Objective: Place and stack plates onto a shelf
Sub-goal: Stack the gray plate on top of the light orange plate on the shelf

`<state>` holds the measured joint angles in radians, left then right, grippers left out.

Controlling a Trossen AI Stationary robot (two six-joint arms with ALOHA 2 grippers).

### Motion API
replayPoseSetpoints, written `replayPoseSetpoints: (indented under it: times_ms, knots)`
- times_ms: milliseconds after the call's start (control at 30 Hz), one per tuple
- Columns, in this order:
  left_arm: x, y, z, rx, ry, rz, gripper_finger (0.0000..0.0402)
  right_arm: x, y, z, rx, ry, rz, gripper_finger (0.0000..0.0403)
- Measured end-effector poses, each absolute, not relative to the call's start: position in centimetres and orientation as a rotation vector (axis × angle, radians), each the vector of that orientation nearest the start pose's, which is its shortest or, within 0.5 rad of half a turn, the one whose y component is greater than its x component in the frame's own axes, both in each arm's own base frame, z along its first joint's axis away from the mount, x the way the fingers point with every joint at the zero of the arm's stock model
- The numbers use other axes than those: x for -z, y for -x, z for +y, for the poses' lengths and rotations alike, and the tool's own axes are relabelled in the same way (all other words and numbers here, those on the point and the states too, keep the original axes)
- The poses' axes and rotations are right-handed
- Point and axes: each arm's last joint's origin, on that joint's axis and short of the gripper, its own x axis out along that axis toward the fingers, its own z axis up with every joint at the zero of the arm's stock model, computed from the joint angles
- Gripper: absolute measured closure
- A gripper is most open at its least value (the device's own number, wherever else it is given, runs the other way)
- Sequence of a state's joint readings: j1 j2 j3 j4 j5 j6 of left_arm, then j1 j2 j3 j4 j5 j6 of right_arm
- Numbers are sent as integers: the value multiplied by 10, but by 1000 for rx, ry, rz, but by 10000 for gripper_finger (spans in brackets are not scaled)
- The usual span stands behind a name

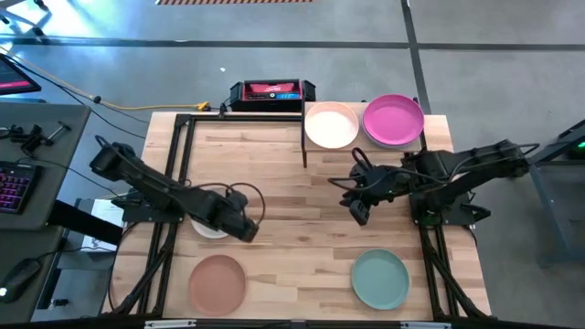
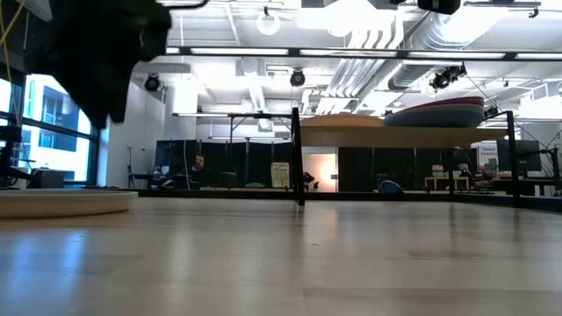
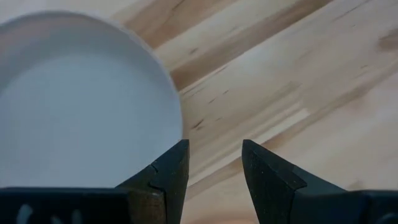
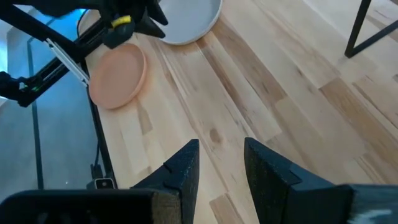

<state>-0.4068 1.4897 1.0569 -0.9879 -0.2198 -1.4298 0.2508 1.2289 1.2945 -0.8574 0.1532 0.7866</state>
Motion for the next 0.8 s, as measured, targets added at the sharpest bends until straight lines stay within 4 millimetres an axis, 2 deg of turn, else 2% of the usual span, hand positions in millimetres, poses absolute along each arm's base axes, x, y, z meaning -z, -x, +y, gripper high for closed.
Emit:
replayPoseSetpoints:
  times_ms: [400, 800]
  knots:
    - [-172, -257, -111, -878, 683, 1349, 263, -354, -239, 57, 222, -581, 786, 295]
    - [-145, -262, -113, -936, 618, 1426, 263, -354, -239, 57, 222, -582, 786, 295]
